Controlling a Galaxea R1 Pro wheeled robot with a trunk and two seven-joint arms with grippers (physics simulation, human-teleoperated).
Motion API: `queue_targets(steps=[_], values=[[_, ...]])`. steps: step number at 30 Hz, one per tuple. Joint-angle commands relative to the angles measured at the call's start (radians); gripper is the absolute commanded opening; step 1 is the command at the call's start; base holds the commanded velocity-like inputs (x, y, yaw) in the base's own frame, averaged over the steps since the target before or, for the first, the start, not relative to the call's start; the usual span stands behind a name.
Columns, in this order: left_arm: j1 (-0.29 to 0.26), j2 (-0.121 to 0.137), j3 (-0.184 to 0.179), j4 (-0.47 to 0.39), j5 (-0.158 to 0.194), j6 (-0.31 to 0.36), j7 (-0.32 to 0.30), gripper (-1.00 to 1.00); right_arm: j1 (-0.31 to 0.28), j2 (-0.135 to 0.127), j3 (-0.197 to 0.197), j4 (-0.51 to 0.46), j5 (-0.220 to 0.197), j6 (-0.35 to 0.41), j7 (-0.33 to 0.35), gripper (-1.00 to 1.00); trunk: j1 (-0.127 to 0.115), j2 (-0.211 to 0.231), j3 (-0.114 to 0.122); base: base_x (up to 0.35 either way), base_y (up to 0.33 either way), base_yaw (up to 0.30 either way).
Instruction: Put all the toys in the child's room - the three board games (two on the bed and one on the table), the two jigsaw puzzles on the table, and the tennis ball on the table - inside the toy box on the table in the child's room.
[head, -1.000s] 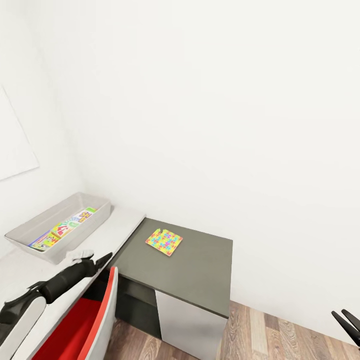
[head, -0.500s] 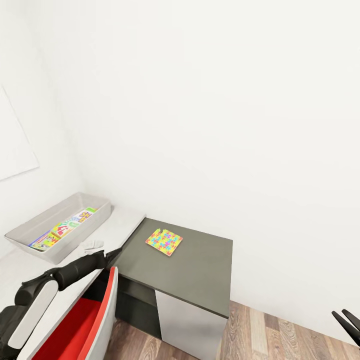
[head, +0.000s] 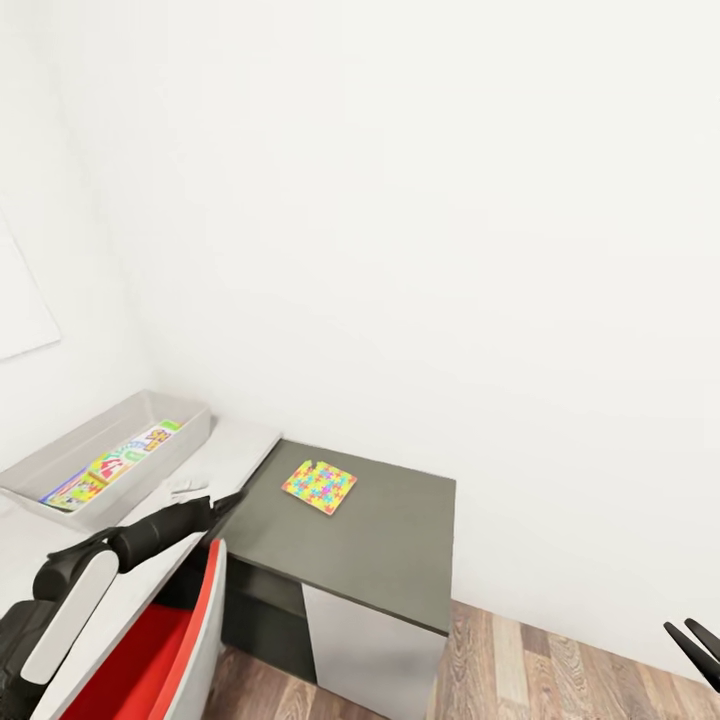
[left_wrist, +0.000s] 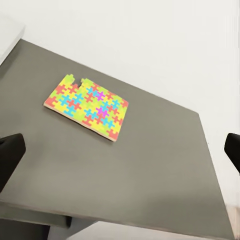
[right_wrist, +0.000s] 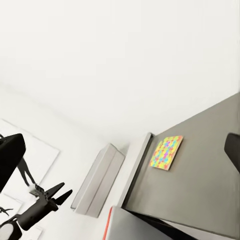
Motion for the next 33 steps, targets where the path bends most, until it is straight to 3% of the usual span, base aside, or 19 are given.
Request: queue_targets(steps=[1,19,33], values=[[-0.002,0.000,-0.001,0.000,0.004,0.006,0.000,1.00,0.000,0.000,0.000,-0.001,-0.007,0.008,-0.001,1.00,0.001,-0.002,-0.001,0.000,0.000,-0.185],[-0.035,0.000,-0.002,0.001,0.004,0.057,0.000,1.00,0.000,-0.002,-0.001,0.001,-0.008,0.010,-0.002,1.00,0.001,-0.002,0.021,0.000,0.000,-0.199],[-0.150,0.000,-0.002,0.017,-0.011,0.247,0.034,1.00,0.000,-0.003,-0.001,0.001,-0.008,0.010,-0.001,1.00,0.001,-0.002,0.038,0.000,0.000,-0.202]])
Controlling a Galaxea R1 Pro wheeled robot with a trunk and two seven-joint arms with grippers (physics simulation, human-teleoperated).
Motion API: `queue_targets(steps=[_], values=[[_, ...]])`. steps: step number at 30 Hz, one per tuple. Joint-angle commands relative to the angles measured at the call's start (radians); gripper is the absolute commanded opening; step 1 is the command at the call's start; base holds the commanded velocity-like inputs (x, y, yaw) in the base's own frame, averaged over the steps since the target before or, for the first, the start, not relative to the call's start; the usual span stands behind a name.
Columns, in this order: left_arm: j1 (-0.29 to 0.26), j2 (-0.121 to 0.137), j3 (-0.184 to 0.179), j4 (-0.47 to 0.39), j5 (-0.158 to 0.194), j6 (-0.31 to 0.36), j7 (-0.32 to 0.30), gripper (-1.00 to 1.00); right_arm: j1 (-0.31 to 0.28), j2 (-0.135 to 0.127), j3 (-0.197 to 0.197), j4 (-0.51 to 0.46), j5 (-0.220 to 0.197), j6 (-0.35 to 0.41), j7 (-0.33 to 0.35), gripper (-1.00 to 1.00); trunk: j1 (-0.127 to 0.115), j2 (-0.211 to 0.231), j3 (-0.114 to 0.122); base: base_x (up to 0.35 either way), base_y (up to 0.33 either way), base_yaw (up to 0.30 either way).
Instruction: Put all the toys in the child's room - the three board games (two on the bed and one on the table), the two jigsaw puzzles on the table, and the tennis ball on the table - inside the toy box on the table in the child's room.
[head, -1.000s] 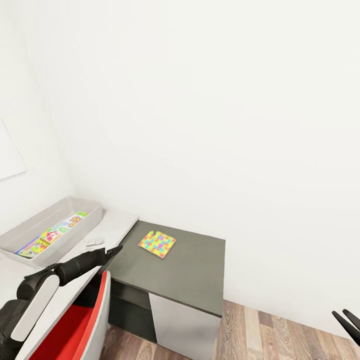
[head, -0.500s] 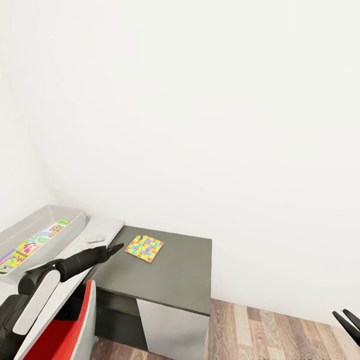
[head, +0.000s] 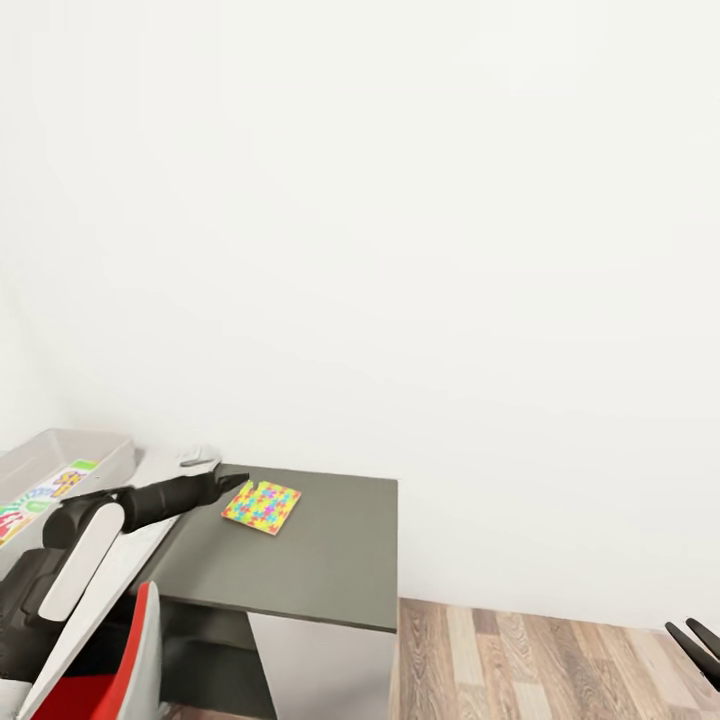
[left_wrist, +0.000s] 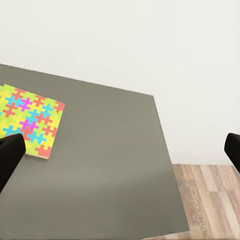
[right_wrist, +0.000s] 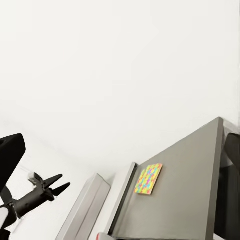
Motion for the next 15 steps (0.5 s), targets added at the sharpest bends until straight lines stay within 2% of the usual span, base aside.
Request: queue_targets(steps=[1,4,8,11,15], values=[[-0.018,0.000,-0.001,0.009,-0.006,0.024,0.010,1.00,0.000,0.000,0.000,-0.001,-0.006,0.008,-0.001,1.00,0.001,-0.002,-0.001,0.000,0.000,-0.202],[-0.055,-0.002,-0.001,0.040,-0.010,0.064,0.041,1.00,0.000,0.000,0.000,-0.001,-0.006,0.008,-0.001,1.00,0.001,-0.002,0.003,0.000,0.000,-0.202],[-0.121,-0.026,-0.001,0.119,-0.012,0.098,0.076,1.00,0.000,-0.001,0.000,-0.001,-0.006,0.008,-0.001,1.00,0.001,-0.002,0.008,0.000,0.000,-0.202],[-0.175,-0.043,-0.005,0.200,-0.020,0.113,0.093,1.00,0.000,-0.001,0.000,-0.001,-0.006,0.009,-0.001,1.00,0.001,-0.002,0.011,0.000,0.000,-0.202],[-0.272,-0.062,-0.027,0.350,-0.053,0.125,0.114,1.00,0.000,-0.001,0.000,-0.001,-0.006,0.009,-0.001,1.00,0.001,-0.002,0.016,0.000,0.000,-0.196]])
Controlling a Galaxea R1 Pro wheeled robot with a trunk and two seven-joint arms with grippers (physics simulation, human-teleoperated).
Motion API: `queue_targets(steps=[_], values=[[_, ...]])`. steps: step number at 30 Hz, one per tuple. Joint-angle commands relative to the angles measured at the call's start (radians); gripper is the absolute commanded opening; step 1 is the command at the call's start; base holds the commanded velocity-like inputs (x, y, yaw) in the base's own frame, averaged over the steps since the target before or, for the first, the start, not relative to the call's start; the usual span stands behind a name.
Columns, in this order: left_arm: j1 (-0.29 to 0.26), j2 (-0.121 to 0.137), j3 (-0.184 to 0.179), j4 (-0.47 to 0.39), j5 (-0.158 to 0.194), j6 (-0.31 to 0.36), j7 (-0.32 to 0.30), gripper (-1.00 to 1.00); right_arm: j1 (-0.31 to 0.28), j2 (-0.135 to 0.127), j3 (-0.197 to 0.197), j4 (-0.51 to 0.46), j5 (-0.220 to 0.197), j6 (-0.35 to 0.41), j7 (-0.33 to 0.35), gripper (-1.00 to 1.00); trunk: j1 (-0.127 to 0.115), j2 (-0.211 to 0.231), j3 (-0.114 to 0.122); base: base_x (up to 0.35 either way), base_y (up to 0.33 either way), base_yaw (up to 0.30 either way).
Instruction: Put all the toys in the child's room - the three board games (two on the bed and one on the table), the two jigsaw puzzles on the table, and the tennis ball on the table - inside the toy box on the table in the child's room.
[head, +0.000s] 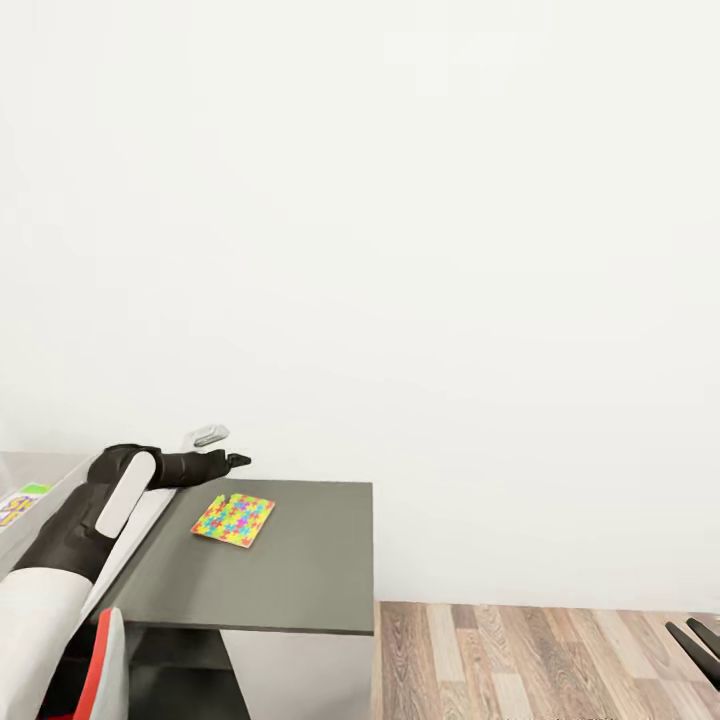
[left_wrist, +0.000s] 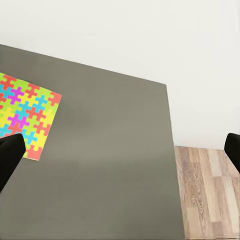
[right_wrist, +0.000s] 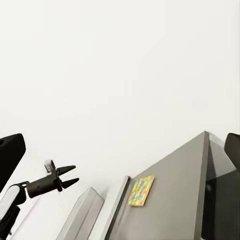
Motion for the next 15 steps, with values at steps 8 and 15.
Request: queue_targets(steps=[8,15], values=[[-0.150,-0.046,-0.034,0.246,-0.122,0.004,-0.003,1.00,0.000,0.000,0.001,-0.001,-0.006,0.007,-0.001,1.00,0.001,-0.002,0.002,0.000,0.000,-0.080],[-0.179,-0.058,-0.039,0.290,-0.175,0.004,-0.002,1.00,0.000,0.000,0.001,-0.002,-0.004,0.003,-0.003,1.00,0.001,-0.002,0.002,0.000,0.000,-0.008]])
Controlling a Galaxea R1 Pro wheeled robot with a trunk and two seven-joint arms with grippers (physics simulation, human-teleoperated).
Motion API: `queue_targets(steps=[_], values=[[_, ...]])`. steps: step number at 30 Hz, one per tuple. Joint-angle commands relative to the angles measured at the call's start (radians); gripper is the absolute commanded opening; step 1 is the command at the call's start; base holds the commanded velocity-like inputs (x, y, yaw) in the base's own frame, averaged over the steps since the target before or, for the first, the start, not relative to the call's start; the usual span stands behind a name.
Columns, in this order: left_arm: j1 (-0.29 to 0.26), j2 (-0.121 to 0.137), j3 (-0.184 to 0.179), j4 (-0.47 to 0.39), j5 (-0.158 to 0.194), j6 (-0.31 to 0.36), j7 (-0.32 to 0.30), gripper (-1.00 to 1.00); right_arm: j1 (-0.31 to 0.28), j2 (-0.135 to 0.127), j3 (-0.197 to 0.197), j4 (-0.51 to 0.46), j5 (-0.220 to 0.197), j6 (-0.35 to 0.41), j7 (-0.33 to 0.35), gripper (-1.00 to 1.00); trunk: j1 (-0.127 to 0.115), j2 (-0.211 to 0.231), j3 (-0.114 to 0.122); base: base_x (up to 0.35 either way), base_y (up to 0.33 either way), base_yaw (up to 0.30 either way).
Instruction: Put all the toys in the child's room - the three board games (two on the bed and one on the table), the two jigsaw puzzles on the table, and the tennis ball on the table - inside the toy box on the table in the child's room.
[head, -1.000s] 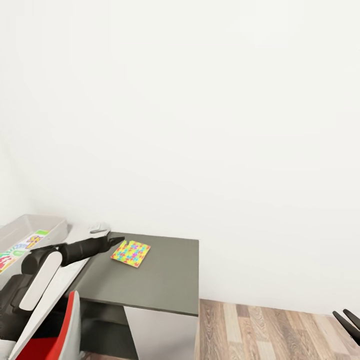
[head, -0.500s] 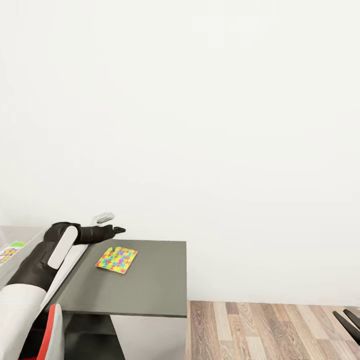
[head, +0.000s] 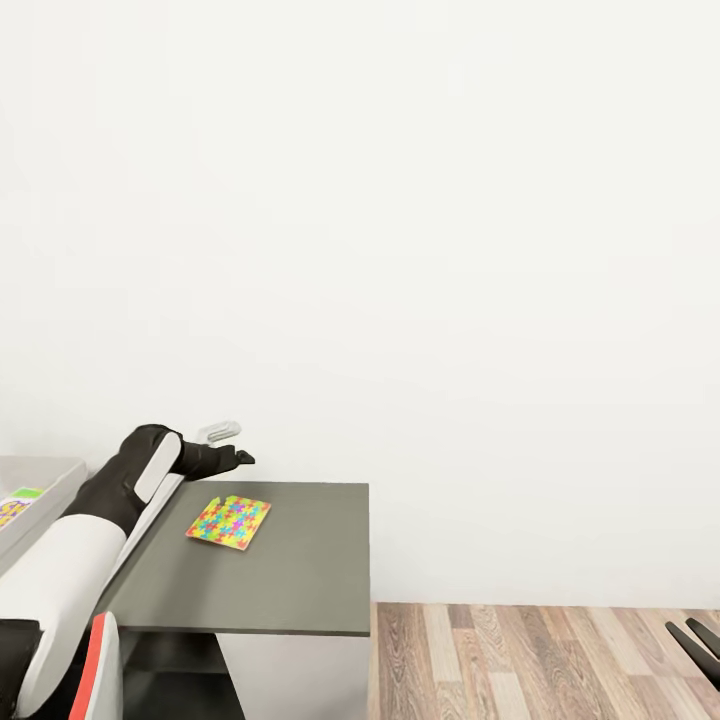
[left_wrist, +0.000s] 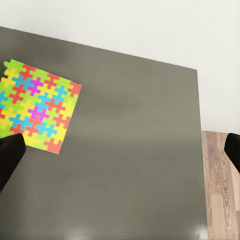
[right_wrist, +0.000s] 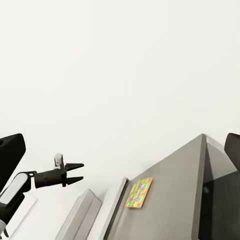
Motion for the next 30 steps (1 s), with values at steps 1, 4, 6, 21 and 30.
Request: queue_targets(steps=[1,4,6,21,30], values=[[-0.002,0.001,-0.003,0.001,-0.011,0.002,-0.010,1.00,0.000,0.000,0.001,-0.001,-0.006,0.009,-0.001,1.00,0.001,-0.002,-0.002,0.000,0.000,-0.002],[-0.004,0.000,-0.005,0.004,-0.016,0.002,-0.009,1.00,0.000,0.000,0.001,-0.001,-0.005,0.010,-0.002,1.00,0.001,-0.002,-0.002,0.003,0.000,-0.001],[-0.004,0.000,-0.005,0.006,-0.017,0.002,-0.008,1.00,0.000,0.000,0.001,-0.001,-0.005,0.011,-0.002,1.00,0.001,-0.002,-0.002,0.070,0.011,0.000],[-0.004,-0.001,-0.012,0.011,-0.018,0.003,0.020,1.00,0.000,0.001,0.001,-0.002,-0.004,0.014,-0.010,1.00,0.001,-0.002,-0.002,0.066,0.019,0.000],[-0.004,-0.001,-0.095,0.017,-0.015,0.003,0.041,1.00,0.000,0.001,0.002,-0.002,-0.004,0.014,-0.012,1.00,0.001,-0.002,-0.004,0.135,0.016,0.000]])
